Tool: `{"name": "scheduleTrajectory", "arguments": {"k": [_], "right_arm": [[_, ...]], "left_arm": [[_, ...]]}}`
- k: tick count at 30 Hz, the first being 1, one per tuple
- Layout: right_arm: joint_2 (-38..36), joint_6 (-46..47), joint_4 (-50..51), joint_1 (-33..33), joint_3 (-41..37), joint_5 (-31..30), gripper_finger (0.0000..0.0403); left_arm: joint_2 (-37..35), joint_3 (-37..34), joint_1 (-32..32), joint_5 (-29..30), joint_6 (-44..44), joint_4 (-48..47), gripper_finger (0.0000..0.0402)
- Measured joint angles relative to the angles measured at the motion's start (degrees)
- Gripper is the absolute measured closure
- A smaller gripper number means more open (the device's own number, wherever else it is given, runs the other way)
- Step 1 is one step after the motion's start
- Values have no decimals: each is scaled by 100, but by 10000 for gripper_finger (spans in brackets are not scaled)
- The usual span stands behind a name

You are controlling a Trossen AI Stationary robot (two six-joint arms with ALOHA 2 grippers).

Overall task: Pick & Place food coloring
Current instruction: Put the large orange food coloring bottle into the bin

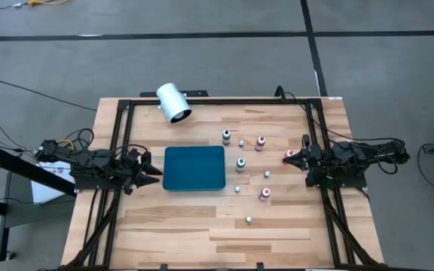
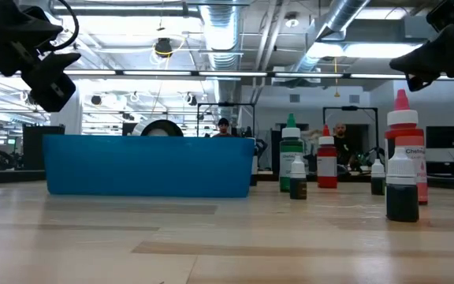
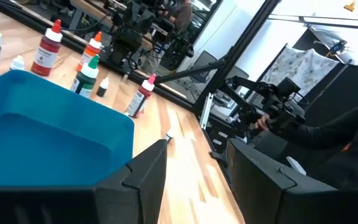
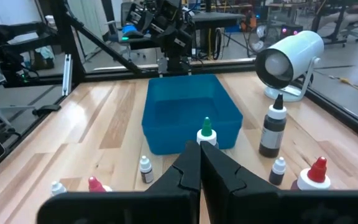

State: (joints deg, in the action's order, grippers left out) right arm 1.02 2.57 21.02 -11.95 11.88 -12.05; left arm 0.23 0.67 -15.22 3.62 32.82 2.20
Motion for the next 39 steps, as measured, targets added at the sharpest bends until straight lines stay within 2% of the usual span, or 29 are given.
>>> {"name": "scheduleTrajectory", "arguments": {"k": [10,14,19,23,26,30,34,39], "right_arm": [[-2,596,-412,12,-2,-3,402],[0,596,-1095,18,-2,-45,402],[2,344,-2010,20,90,-445,402],[92,66,-2093,20,552,-647,402],[315,-7,-1538,20,1106,-922,402],[916,36,-162,20,2037,-1401,402],[1801,527,1219,20,2979,-1771,402],[2903,1384,2670,52,3956,-1797,402]], "left_arm": [[0,0,0,20,-37,-2,242],[0,0,0,22,-9,-5,242],[0,0,0,24,-66,-7,242],[0,0,-1,24,-55,-7,242],[0,0,0,26,-147,-9,242],[0,0,0,28,-386,-9,242],[0,2,0,28,-528,-11,242],[0,1,-1,28,-535,-11,242]]}}
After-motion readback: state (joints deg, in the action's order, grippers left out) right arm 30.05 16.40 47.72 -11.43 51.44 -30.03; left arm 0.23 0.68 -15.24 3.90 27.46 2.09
